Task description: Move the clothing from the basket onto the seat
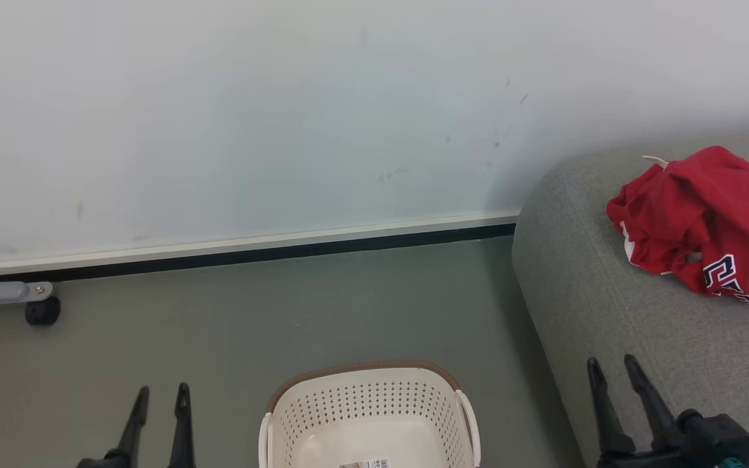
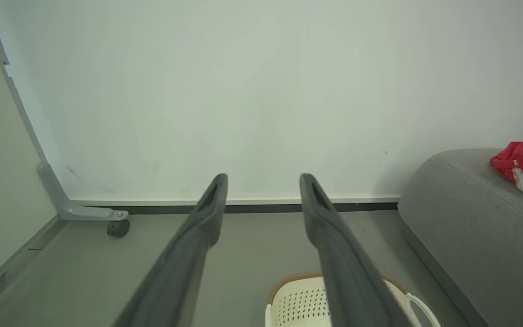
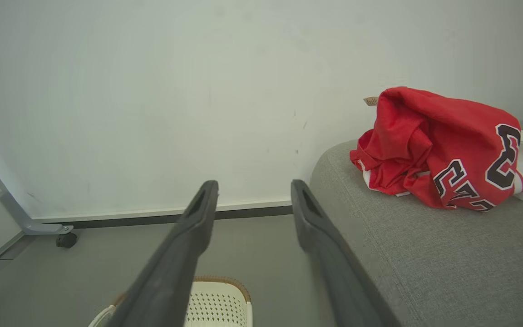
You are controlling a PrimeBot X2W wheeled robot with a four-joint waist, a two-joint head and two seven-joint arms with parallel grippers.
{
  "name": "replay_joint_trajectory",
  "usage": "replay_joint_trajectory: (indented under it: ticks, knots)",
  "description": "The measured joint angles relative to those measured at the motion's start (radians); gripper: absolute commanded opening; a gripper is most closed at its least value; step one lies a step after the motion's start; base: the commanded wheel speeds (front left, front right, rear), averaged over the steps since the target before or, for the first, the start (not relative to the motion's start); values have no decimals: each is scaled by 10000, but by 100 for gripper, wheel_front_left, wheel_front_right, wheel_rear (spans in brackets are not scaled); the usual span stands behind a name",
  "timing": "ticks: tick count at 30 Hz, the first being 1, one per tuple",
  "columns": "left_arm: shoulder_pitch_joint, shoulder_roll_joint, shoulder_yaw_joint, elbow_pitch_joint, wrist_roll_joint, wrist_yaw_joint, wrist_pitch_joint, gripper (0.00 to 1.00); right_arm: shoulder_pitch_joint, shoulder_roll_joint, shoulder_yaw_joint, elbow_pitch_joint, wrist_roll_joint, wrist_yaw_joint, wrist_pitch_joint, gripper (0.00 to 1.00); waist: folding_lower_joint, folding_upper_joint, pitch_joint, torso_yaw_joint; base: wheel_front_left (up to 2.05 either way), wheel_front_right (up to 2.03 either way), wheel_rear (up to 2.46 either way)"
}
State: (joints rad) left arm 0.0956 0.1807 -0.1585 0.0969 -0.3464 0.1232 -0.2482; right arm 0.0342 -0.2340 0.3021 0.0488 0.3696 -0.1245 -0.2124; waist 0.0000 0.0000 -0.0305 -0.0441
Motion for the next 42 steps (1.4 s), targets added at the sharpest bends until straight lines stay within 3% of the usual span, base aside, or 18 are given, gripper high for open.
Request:
replay_joint_trajectory:
  ticks: [11,42]
  knots:
    - [186,-240,40,546,-485,-109,217,0,260,267,-161,569,514,113,186,0,0,1,27,29,0,0,0]
    - [-322,-591,888,1001,-4690,-899,1438,0,-105,832,-1603,1204,4591,857,1310,0,1,1,127,171,0,0,0]
